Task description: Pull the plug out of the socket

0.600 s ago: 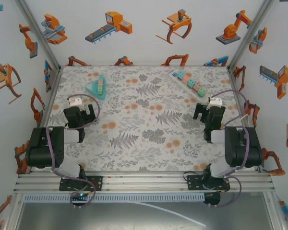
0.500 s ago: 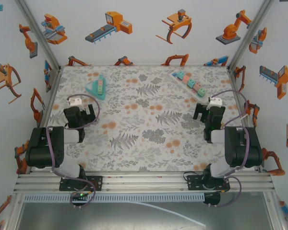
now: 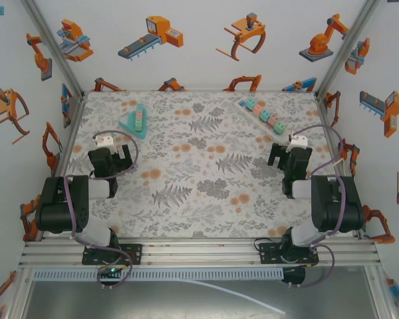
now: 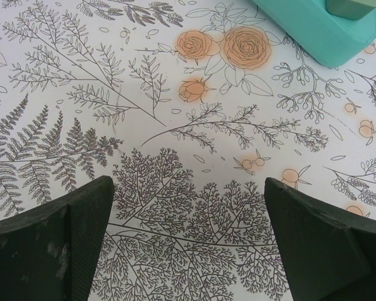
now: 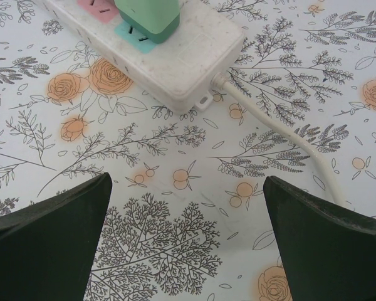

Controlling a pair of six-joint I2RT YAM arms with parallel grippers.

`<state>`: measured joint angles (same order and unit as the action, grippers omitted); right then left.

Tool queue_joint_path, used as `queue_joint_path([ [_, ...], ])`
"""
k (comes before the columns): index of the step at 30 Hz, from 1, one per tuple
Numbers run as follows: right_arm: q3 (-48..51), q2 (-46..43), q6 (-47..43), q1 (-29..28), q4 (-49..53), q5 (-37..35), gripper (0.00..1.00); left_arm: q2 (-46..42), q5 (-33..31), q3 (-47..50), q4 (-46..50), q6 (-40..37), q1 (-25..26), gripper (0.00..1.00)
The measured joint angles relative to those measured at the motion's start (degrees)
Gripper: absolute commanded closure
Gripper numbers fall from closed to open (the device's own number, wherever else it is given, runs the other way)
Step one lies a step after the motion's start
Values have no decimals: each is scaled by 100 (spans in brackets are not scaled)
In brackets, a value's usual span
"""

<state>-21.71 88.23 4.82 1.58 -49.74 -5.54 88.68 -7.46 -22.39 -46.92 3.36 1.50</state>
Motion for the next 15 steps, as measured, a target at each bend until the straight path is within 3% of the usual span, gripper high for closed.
queue_joint_path([
  [9,66,-232,-63,0,133,170,1,-55,-44,2,39,2,4,3],
  [12,142,-1182,-50,-7,761,168,1,-540,-216,28,306,4,42,3],
  [15,-7,-2264,118,-42,1471,188,2,-1613,-461,39,826,31,188,3],
])
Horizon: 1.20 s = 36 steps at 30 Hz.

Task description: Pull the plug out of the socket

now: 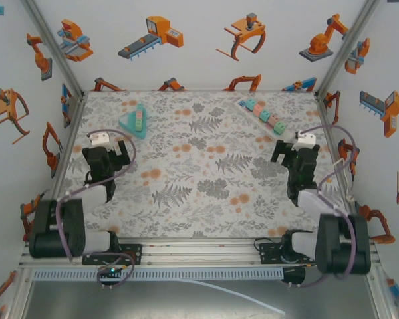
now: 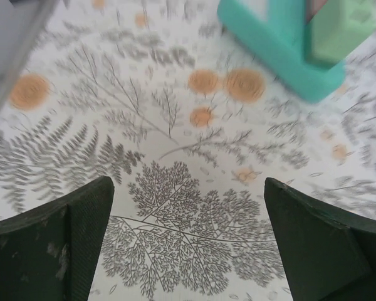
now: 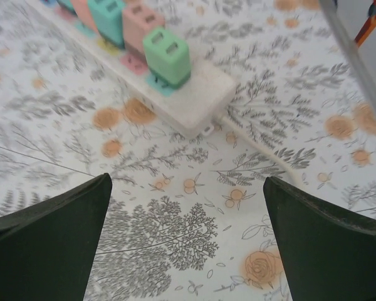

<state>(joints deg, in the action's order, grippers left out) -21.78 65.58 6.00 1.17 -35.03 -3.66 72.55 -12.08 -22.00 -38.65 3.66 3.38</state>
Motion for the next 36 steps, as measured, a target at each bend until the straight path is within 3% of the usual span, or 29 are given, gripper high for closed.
queue_joint_path([
  [4,-999,-409,372,-114,1303,212,4,-1333,-90,-264,885,234,341,3],
  [8,-2669,330,713,-365,2778,420,7,-1923,376,-979,1797,525,734,3],
  [13,-5449,2260,949,-636,4828,448,6,-1950,1237,-1700,2354,796,1749,3],
  [17,-8397,4286,710,-691,6699,431,5,-1681,1792,-2020,2660,833,2754,3],
  [21,-11735,6393,420,-688,8487,254,4,-1473,1958,-2090,2894,796,3460,3],
  [23,-12935,7165,433,-688,9014,240,4,-1408,1961,-2118,3008,750,3646,3],
  [25,-13180,7451,584,-678,9193,310,7,-1368,1956,-2151,3095,695,3746,3],
  [30,-12277,7412,1316,-678,8776,450,9,-1355,1886,-2214,3211,540,3805,3],
  [36,-12616,7938,1834,-678,8413,520,10,-1473,1762,-2214,3274,457,3818,3],
])
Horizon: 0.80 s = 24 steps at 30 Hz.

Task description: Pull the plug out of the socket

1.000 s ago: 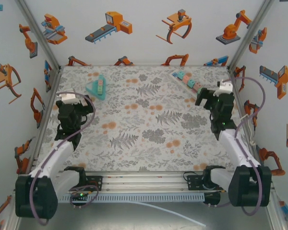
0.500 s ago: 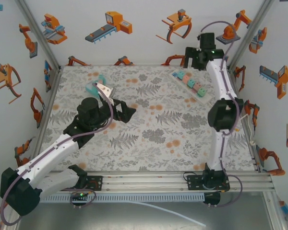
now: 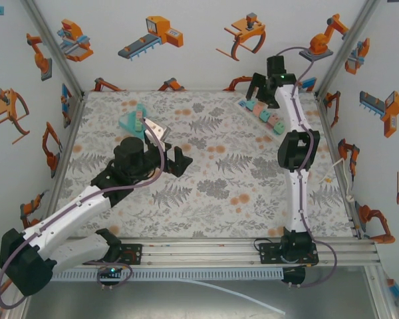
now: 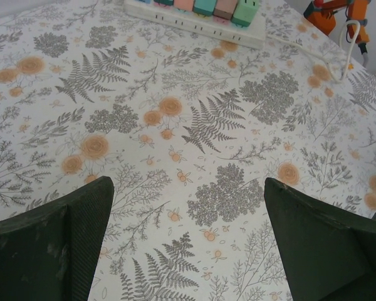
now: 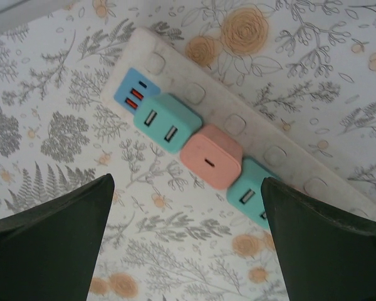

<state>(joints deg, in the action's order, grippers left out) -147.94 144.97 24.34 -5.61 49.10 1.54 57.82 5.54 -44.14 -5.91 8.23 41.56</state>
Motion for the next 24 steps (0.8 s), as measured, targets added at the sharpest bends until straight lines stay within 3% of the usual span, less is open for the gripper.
queue_joint_path([
  [11,179,247,9,-20,-459,223,12,-289,-319,81,42,-63,0,3],
  [17,986,-68,-31,-162,-638,306,12,-278,-380,81,42,-61,0,3],
  [24,1982,-616,-251,-734,-564,186,12,-249,-450,81,42,-42,4,3],
])
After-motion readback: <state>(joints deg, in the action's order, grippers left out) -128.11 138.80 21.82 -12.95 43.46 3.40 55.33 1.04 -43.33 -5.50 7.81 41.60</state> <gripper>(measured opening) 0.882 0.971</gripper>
